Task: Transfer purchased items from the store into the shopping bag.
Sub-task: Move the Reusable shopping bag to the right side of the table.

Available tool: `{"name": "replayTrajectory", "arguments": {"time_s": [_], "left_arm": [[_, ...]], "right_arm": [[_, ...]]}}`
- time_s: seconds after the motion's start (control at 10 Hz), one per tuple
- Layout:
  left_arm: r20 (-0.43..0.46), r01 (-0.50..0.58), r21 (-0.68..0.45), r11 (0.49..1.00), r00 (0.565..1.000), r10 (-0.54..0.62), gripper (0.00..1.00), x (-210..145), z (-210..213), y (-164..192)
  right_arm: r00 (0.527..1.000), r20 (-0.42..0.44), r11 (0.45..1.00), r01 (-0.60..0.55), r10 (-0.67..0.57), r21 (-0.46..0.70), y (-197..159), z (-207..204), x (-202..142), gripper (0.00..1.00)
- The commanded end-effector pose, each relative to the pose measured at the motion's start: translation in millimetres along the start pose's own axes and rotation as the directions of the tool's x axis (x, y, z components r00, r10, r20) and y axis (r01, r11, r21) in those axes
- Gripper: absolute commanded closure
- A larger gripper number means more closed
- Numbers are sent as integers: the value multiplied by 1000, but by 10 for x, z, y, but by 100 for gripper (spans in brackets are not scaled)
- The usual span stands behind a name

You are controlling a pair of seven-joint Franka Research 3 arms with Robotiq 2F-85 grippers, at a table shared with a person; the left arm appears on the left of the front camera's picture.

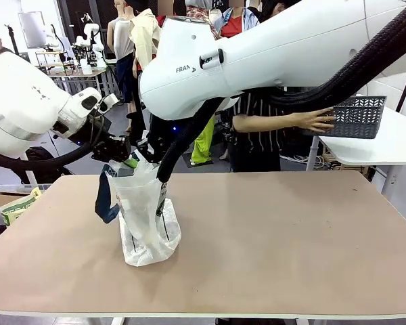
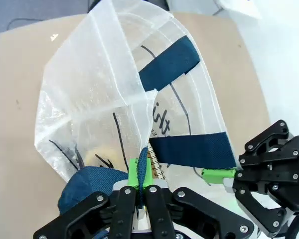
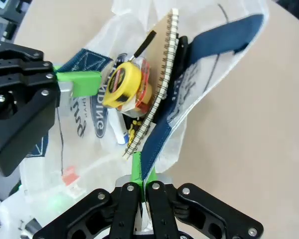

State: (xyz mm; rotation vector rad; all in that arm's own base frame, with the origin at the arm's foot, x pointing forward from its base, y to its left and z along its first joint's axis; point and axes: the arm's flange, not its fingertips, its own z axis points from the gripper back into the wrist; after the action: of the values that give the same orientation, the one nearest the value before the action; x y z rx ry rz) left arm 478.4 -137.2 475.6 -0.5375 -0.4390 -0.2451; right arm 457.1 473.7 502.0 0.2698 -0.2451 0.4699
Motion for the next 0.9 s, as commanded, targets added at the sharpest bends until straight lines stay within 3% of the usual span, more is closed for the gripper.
{"name": "replayTrajectory", "arguments": {"time_s": [0.0, 0.1, 0.4, 0.8], "left_arm": [[11, -37, -102, 994, 999, 39, 100, 17, -21, 101], [26, -42, -129, 991, 999, 46, 88, 8, -2, 117], [37, -54, -199, 979, 997, 63, 35, 22, 31, 151], [39, -77, -311, 947, 995, 94, 35, 80, -29, 203]], "right_arm": [[1000, -2, 999, -31, 31, 35, -14, -55, 96, 100], [999, -14, 999, -42, 42, 35, 10, -84, 123, 100], [996, -21, 996, -82, 83, 44, 110, -141, 188, 100], [991, -34, 990, -131, 133, 54, 226, -191, 250, 100]]}}
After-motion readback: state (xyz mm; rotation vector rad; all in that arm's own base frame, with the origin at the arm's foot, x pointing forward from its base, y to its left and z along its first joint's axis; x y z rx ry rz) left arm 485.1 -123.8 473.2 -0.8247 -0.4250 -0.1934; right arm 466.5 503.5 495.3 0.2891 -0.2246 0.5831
